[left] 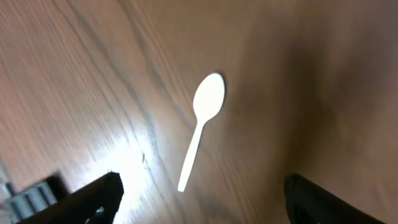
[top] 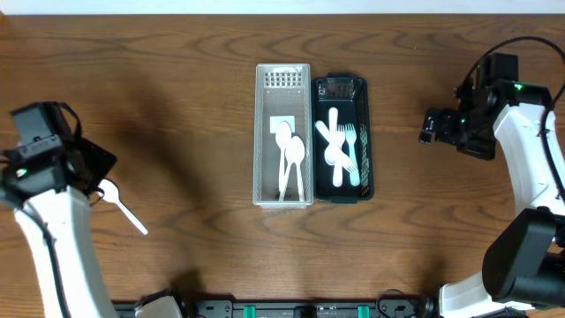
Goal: Pack container
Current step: 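Move the left gripper to the last white spoon and grasp it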
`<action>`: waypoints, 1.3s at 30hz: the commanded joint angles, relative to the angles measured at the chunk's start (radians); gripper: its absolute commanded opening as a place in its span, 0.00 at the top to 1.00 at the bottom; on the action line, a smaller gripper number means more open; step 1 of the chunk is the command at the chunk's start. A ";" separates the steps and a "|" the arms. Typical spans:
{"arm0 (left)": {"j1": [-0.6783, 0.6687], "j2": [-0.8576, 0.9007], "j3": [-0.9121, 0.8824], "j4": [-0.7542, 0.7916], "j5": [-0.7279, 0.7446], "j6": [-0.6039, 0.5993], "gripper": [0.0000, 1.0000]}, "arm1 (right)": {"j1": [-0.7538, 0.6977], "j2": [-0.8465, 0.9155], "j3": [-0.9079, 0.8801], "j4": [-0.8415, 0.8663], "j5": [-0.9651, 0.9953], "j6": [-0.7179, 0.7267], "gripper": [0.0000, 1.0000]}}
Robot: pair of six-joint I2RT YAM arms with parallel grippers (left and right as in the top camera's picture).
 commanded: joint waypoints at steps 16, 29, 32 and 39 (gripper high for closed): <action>0.062 0.435 -0.190 0.279 0.114 0.060 0.11 | 0.001 -0.003 -0.020 0.016 -0.007 -0.027 0.01; 0.062 0.537 -0.190 0.341 0.188 0.150 0.11 | 0.001 -0.003 -0.020 0.015 -0.007 -0.031 0.01; 0.062 0.543 -0.195 0.340 0.188 0.153 0.11 | 0.001 -0.003 -0.020 0.013 -0.007 -0.031 0.01; 0.062 0.543 -0.256 0.397 0.188 0.144 0.20 | 0.001 -0.003 -0.020 0.012 -0.006 -0.031 0.01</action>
